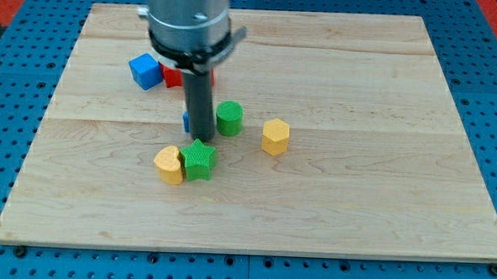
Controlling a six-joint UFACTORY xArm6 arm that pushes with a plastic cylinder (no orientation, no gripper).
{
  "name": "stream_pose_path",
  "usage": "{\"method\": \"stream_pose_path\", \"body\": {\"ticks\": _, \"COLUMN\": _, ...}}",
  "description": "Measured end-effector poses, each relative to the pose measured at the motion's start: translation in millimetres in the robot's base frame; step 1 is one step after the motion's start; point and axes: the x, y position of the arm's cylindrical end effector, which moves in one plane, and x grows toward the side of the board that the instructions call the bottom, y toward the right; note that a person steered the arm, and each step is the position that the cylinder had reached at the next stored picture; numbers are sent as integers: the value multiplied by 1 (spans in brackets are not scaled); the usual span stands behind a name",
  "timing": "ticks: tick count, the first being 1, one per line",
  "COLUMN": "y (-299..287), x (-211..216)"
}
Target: Move the yellow hexagon slightly downwards
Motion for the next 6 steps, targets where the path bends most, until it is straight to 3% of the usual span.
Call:
{"method": "stream_pose_path", "body": {"ticks": 1, "y": -13, "x": -34}}
{"method": "stream_pose_path", "body": {"ticks": 2, "y": 37, "x": -50}}
{"method": "stream_pose_path", "body": {"ticks": 4, "y": 37, "x": 21}}
{"method": "stream_pose_path", "body": {"ticks": 5, "y": 77, "x": -30}}
{"method": "stream_pose_path", "body": {"ticks": 6, "y": 121, "x": -28}}
